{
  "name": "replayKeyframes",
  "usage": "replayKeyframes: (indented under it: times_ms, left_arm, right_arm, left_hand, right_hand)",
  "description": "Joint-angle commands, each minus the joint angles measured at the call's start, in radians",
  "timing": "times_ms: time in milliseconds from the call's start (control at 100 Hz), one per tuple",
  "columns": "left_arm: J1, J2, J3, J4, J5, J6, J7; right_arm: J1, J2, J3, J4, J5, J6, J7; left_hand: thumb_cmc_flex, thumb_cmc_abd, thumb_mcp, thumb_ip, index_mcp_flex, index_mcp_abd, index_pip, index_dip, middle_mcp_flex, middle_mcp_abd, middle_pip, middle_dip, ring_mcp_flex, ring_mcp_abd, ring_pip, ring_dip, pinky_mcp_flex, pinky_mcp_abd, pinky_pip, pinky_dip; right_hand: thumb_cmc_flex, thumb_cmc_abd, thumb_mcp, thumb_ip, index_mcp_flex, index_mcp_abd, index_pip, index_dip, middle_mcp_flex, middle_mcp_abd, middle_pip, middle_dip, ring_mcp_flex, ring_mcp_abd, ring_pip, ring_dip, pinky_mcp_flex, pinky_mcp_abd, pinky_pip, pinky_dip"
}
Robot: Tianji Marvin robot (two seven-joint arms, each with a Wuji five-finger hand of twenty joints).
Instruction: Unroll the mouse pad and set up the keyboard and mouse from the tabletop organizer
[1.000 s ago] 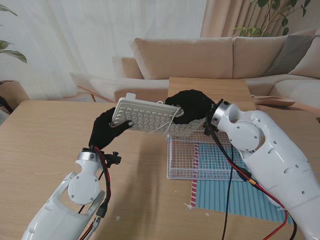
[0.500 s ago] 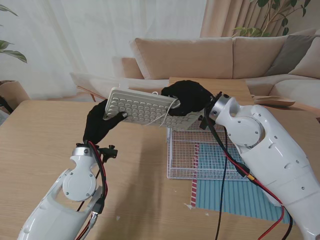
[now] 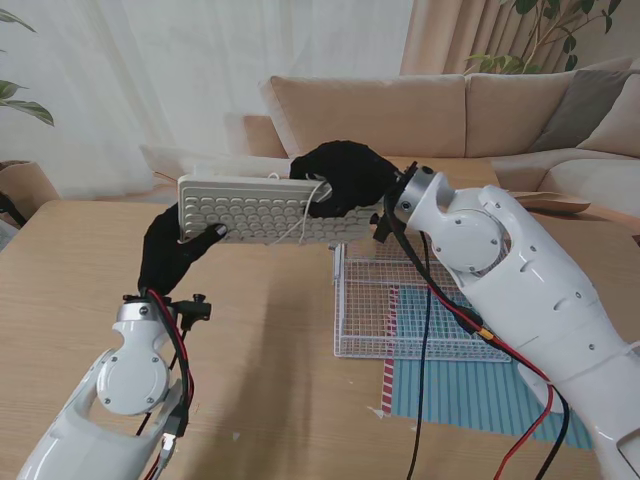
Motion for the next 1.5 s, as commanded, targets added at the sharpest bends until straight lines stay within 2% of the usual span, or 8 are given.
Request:
replayKeyframes:
  times_ms: [0, 140, 370, 650, 900, 1250, 1490]
  left_arm:
    - [0.023, 0.004, -0.011, -0.004, -0.010, 0.000, -0.011]
    - [0.061, 0.006, -0.048, -0.009, -0.022, -0.004, -0.017]
    - [0.122, 0.003, -0.096, -0.003, -0.022, 0.003, 0.000]
    - [0.189, -0.005, -0.134, 0.003, -0.042, 0.062, 0.023]
    - [0.224, -0.019, -0.128, 0.040, -0.077, 0.115, 0.061]
    - [0.246, -0.030, -0.143, 0.097, -0.074, 0.173, 0.097]
    - [0.244, -0.037, -0.145, 0.128, -0.051, 0.209, 0.128]
  right_arm:
    - [0.012, -0.032, -0.021, -0.002, 0.012, -0.008, -0.003]
    - [0.038, -0.048, -0.085, 0.031, 0.042, 0.003, -0.019]
    - [0.074, -0.061, -0.179, 0.092, 0.091, 0.032, 0.006]
    - [0.115, -0.076, -0.286, 0.161, 0.148, 0.089, 0.055]
    - [0.148, -0.098, -0.381, 0.244, 0.195, 0.134, 0.089]
    - [0.203, -0.161, -0.510, 0.428, 0.273, 0.166, 0.114]
    - [0.245, -0.192, -0.570, 0.518, 0.295, 0.153, 0.144]
  left_hand:
    - [0.094, 0.123, 0.069, 0.040, 0.030, -0.076, 0.113, 0.015, 0.026, -0.023, 0.045, 0.020, -0.016, 0.005, 0.025, 0.022, -0.009, 0.002, 0.043, 0.015]
    - [0.095, 0.126, 0.060, 0.042, 0.030, -0.078, 0.113, 0.012, 0.023, -0.018, 0.053, 0.018, -0.017, 0.005, 0.030, 0.025, -0.009, 0.043, 0.043, 0.017]
    - [0.099, 0.129, 0.053, 0.044, 0.033, -0.063, 0.109, 0.006, 0.020, -0.007, 0.063, 0.012, -0.022, 0.013, 0.031, 0.027, -0.017, 0.052, 0.040, 0.018]
    - [0.106, 0.134, 0.043, 0.048, 0.033, -0.044, 0.103, 0.000, 0.013, 0.009, 0.080, 0.002, -0.027, 0.019, 0.037, 0.033, -0.032, 0.076, 0.035, 0.019]
    - [0.115, 0.138, 0.032, 0.052, 0.032, -0.028, 0.096, -0.010, 0.002, 0.022, 0.093, -0.009, -0.041, 0.026, 0.037, 0.037, -0.054, 0.106, 0.031, 0.019]
    - [0.125, 0.141, 0.012, 0.061, 0.039, -0.003, 0.083, -0.035, -0.010, 0.043, 0.104, -0.021, -0.061, 0.039, 0.038, 0.041, -0.096, 0.122, 0.020, 0.016]
    - [0.133, 0.140, 0.007, 0.067, 0.048, 0.021, 0.081, -0.049, -0.013, 0.064, 0.122, -0.027, -0.068, 0.055, 0.046, 0.047, -0.113, 0.138, 0.018, 0.013]
  right_hand:
    - [0.142, 0.098, 0.175, 0.021, 0.029, -0.158, 0.070, 0.061, 0.024, 0.008, -0.005, 0.013, 0.045, -0.035, 0.025, 0.016, 0.008, -0.012, 0.040, 0.027]
    - [0.142, 0.102, 0.175, 0.022, 0.027, -0.154, 0.069, 0.064, 0.022, 0.011, -0.005, 0.017, 0.050, -0.038, 0.024, 0.020, 0.012, -0.013, 0.040, 0.027]
    - [0.146, 0.105, 0.172, 0.024, 0.022, -0.146, 0.068, 0.071, 0.018, 0.016, -0.004, 0.030, 0.051, -0.036, 0.022, 0.029, 0.013, -0.009, 0.036, 0.027]
    - [0.151, 0.108, 0.168, 0.027, 0.021, -0.141, 0.067, 0.074, 0.014, 0.022, -0.007, 0.038, 0.048, -0.032, 0.023, 0.038, 0.010, -0.009, 0.032, 0.027]
    - [0.155, 0.113, 0.163, 0.030, 0.018, -0.135, 0.064, 0.076, 0.011, 0.027, -0.008, 0.044, 0.042, -0.028, 0.024, 0.046, 0.002, -0.008, 0.027, 0.029]
    - [0.161, 0.125, 0.150, 0.032, 0.011, -0.130, 0.062, 0.081, 0.000, 0.028, -0.009, 0.052, 0.029, -0.024, 0.024, 0.054, -0.016, -0.011, 0.021, 0.032]
    - [0.143, 0.155, 0.104, 0.045, -0.028, -0.152, 0.050, 0.086, -0.030, -0.003, -0.014, 0.044, 0.000, -0.053, 0.006, 0.049, -0.036, -0.040, 0.002, 0.023]
